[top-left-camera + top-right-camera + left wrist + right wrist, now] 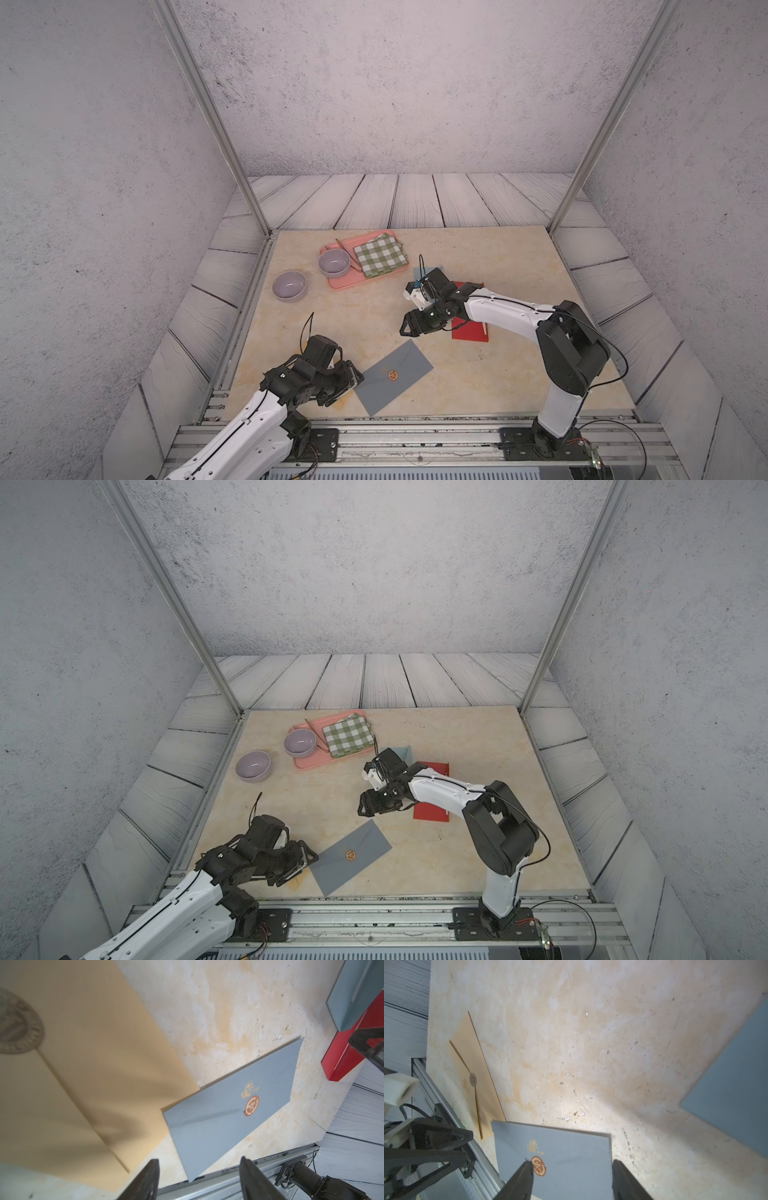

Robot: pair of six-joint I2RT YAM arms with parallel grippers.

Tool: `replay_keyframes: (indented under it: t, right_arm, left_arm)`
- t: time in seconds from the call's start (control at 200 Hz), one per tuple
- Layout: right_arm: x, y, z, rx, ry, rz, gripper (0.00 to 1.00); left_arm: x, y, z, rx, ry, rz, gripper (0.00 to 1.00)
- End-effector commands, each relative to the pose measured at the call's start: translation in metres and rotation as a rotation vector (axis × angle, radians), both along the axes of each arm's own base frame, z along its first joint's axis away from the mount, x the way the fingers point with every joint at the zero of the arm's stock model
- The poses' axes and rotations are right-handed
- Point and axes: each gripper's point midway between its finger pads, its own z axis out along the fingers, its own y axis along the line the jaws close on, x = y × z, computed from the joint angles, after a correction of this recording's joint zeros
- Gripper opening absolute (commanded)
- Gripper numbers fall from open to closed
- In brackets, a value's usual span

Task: Open the envelope
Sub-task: Adjust the envelope at the center of the board.

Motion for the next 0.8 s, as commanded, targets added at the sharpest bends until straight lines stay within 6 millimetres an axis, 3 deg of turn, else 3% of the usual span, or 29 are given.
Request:
replay_keyframes:
  t: [0.0, 0.14, 0.38, 0.545, 0.796]
  right_arm:
    - [-0.011, -0.004, -0.027, -0.047, 0.07, 0.038, 0.64]
    - [-0.014, -0.006, -0.038, -0.066, 0.085, 0.069, 0.65]
    - [-0.021, -0.013, -0.049, -0.094, 0.116, 0.056, 0.65]
    - [-0.029, -0.024, -0.058, -0.121, 0.143, 0.025, 0.65]
    - [-0.053, -0.058, -0.071, -0.156, 0.21, -0.075, 0.64]
  left_arm:
    - [-0.002, -0.011, -0.005, -0.055, 0.019, -0.019, 0.66]
    - [-0.003, -0.021, -0.015, -0.061, 0.075, -0.064, 0.67]
    - [-0.009, -0.01, -0.033, 0.045, 0.159, -0.057, 0.69]
    - [0.005, -0.026, -0.032, -0.014, 0.114, -0.086, 0.69]
    - [0.04, -0.054, -0.028, -0.054, 0.037, -0.148, 0.69]
